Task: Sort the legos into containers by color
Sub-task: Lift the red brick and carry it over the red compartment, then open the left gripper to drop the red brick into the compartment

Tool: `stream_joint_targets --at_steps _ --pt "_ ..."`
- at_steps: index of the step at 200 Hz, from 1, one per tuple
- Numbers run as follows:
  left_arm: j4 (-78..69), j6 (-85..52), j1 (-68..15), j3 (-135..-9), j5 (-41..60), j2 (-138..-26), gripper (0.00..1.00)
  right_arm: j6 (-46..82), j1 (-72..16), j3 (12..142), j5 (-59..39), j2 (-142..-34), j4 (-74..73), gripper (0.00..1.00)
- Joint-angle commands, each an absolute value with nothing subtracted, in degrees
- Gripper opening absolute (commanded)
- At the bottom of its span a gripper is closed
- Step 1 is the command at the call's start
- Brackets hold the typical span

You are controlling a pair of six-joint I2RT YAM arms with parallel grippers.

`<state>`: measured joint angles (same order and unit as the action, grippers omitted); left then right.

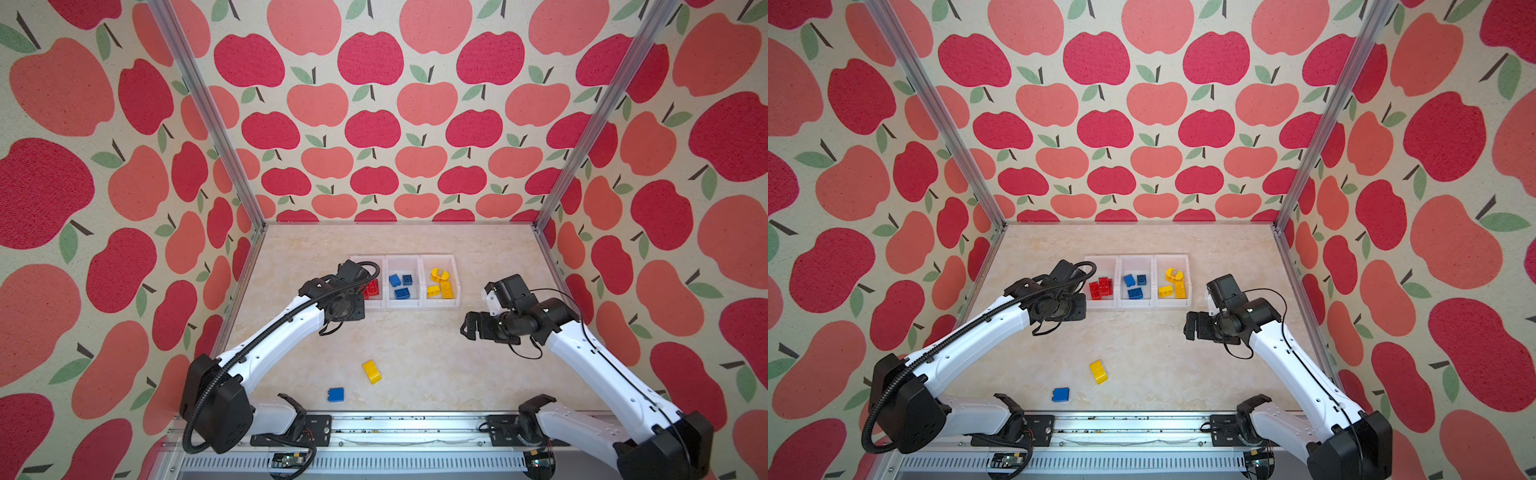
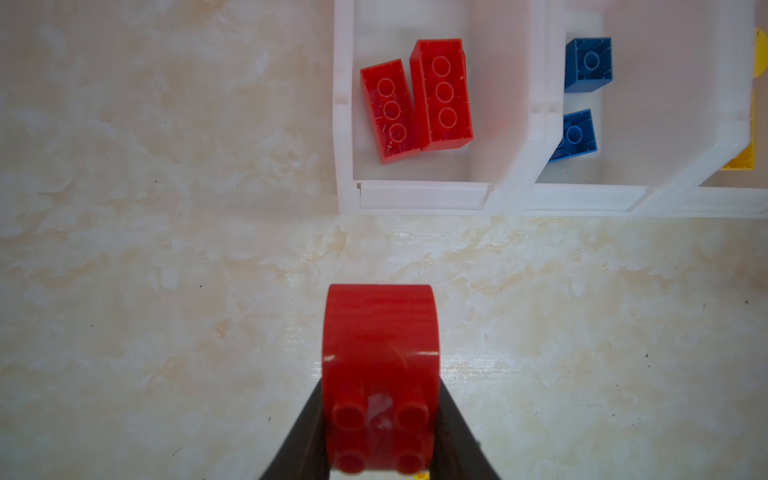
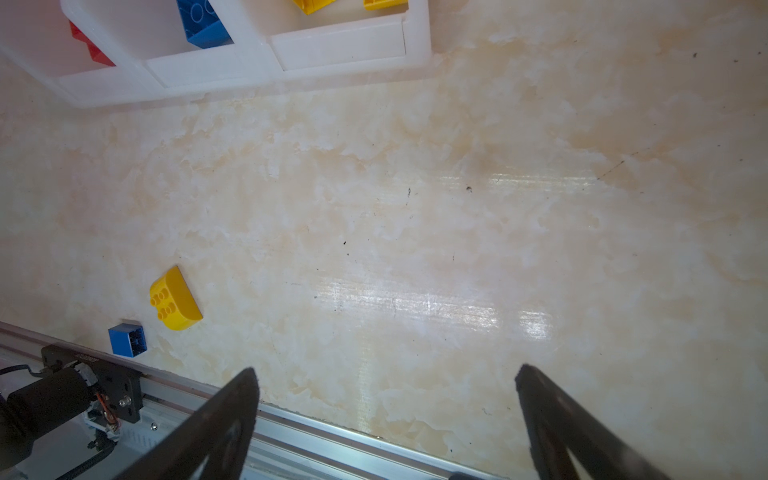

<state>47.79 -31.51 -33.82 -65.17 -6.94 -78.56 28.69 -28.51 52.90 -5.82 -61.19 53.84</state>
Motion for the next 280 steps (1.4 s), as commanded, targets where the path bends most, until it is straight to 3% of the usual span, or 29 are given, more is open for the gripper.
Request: stream_joint_targets --at_steps 1,100,249,280 --pt "46.9 -28.4 -33.0 -69.5 -6.1 -82.3 0.16 29.5 -29.1 52.9 -4.5 -60.6 54.2 0.99" --pt "44.6 -26.6 -30.5 -83.5 -5.8 -100.8 0.13 29.0 -28.8 52.7 -4.5 -60.1 54.9 0.99" --pt "44.1 -25.3 -26.5 -90.5 -9.4 -113.6 0.14 28.8 -27.7 53.2 -4.4 -58.8 57.4 0.99" --pt "44.1 -25.4 -26.4 -90.8 -10.1 -114.2 0.19 28.8 -27.7 53.5 -4.6 -59.3 57.4 0.99"
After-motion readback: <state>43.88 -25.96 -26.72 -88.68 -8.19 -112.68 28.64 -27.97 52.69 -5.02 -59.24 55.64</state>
